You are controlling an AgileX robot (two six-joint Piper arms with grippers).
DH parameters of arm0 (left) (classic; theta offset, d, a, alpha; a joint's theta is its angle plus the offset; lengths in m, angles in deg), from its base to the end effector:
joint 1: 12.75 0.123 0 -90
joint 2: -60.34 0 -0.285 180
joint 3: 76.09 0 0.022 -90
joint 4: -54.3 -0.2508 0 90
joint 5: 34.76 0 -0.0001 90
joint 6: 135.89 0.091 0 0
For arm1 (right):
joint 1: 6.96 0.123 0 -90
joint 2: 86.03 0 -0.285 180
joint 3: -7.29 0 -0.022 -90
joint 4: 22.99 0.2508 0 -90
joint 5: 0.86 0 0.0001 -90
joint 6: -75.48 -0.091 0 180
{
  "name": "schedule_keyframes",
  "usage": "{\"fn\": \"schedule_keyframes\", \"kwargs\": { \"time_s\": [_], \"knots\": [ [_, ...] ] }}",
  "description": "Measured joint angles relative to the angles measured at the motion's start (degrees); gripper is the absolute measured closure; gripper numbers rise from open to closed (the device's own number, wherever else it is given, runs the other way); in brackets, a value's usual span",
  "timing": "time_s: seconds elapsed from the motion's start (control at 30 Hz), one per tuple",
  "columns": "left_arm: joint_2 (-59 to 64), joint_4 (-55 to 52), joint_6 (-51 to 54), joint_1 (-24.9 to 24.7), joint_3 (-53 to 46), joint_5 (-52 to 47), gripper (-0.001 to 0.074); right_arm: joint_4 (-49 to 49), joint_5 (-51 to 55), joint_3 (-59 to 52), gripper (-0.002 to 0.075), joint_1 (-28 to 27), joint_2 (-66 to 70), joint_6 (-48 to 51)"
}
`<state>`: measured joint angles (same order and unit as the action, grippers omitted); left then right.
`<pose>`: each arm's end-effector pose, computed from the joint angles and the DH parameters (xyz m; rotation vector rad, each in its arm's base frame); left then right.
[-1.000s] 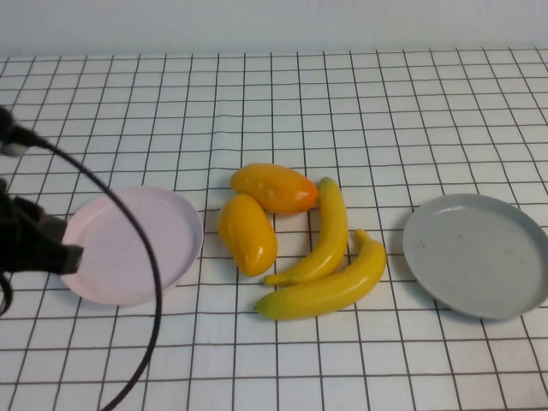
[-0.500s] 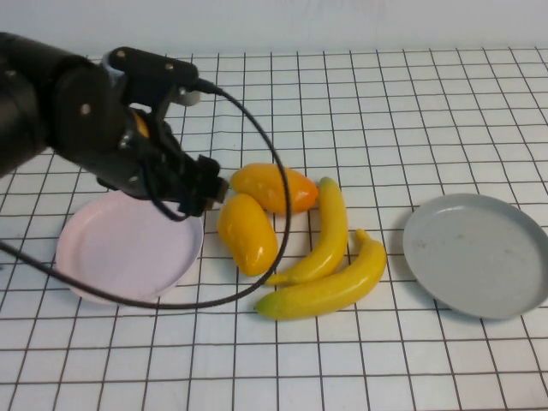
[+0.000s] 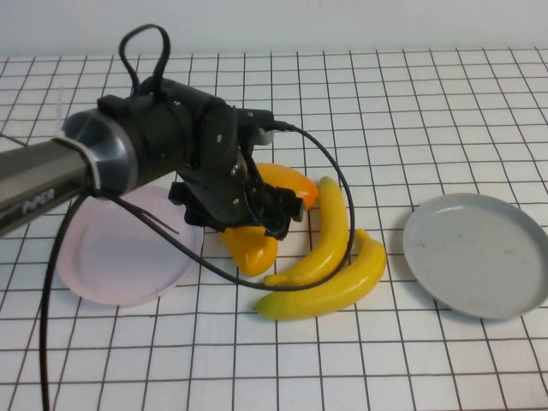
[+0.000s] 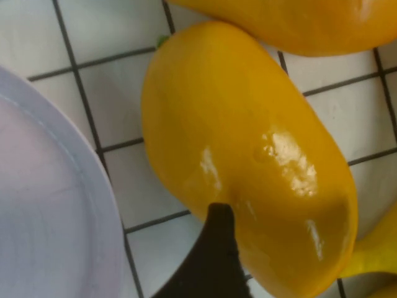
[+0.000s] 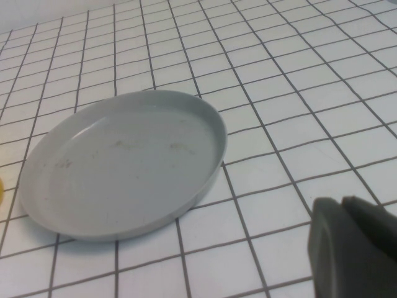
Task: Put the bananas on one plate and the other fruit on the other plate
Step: Put one type of fruit in the left plate
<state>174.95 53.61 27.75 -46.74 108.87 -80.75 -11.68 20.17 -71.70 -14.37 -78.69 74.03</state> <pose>0.3319 -0.2228 0.2356 0.4291 2.7088 -0.2388 0.0534 -0.0005 0.1708 0.2672 1.8491 0.1214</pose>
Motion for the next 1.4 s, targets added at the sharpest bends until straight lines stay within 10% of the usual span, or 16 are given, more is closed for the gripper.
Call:
{"fn": "schedule_keyframes", "kwargs": {
  "time_s": [0.77, 0.97, 1.4],
  "knots": [
    [6.2, -0.5, -3.0, 0.4, 0.0, 3.4, 0.0144, 0.0, 0.0, 0.0, 0.0742, 0.0, 0.0, 0.0],
    [6.4, -2.6, -3.0, 0.4, 0.1, 4.0, 0.0315, 0.0, 0.0, 0.0, 0.0742, 0.0, 0.0, 0.0],
    [-2.6, -9.6, -2.7, -1.1, 0.1, -0.1, 0.0314, 0.0, 0.0, 0.0, 0.0742, 0.0, 0.0, 0.0]
  ]
}}
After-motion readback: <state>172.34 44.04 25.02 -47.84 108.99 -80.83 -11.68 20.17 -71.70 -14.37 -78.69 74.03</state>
